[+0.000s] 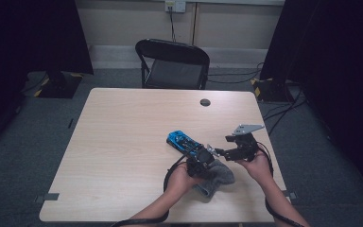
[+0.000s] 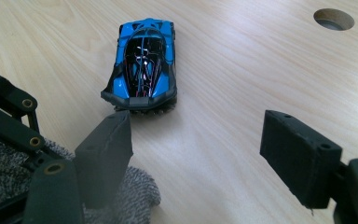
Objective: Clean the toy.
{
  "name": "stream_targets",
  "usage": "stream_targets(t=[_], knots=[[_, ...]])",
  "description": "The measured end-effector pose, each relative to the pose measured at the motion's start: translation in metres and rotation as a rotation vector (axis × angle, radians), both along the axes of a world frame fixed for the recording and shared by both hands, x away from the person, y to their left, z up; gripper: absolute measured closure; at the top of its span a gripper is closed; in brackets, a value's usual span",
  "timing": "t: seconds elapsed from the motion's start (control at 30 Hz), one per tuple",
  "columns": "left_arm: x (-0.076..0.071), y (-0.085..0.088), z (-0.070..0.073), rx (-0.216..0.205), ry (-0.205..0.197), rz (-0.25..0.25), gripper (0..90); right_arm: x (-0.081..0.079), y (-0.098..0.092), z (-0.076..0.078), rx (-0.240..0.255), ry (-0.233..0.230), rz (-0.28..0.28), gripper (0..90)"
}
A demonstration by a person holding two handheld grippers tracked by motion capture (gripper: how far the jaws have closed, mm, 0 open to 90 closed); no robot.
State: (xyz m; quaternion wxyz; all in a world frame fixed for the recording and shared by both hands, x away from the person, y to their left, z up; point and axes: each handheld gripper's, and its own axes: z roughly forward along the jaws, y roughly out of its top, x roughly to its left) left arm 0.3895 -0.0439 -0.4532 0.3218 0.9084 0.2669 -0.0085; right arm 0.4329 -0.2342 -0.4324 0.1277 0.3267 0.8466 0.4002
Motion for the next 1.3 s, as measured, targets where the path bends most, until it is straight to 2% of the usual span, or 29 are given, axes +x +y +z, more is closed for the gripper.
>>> stream_targets(t=[0.1,0.17,0.3,0.5,0.57,0.73,0.97,1.17,1.3], knots=[[-0.001,0.000,-0.001,-0.001,-0.025,-0.011,59.7,-0.001,-0.004,-0.002,0.003,0.006,0.004,24.7],[-0.002,0.001,0.000,-0.025,-0.030,-0.009,51.3,-0.002,-0.006,-0.002,-0.003,0.005,0.008,24.7],[-0.004,0.004,0.006,-0.037,-0.055,-0.015,41.1,-0.004,-0.009,-0.002,0.007,0.006,0.023,24.8],[-0.010,0.020,0.018,-0.050,-0.083,-0.012,40.1,-0.011,-0.009,-0.004,0.022,0.012,0.078,26.2],[-0.010,0.028,0.019,-0.043,-0.078,-0.007,41.0,-0.014,-0.008,-0.005,0.017,0.015,0.091,26.5],[-0.007,0.049,0.019,-0.049,-0.067,0.042,41.7,-0.023,-0.005,-0.008,0.047,0.033,0.139,27.9],[-0.004,0.067,0.019,-0.048,-0.080,0.087,41.5,-0.035,0.010,-0.015,0.027,0.068,0.239,29.5],[0.014,0.081,0.018,-0.057,-0.106,0.174,39.9,-0.046,0.020,-0.033,-0.003,0.112,0.321,32.5],[0.029,0.089,0.018,-0.050,-0.142,0.218,36.5,-0.050,0.021,-0.044,-0.028,0.118,0.344,32.7]])
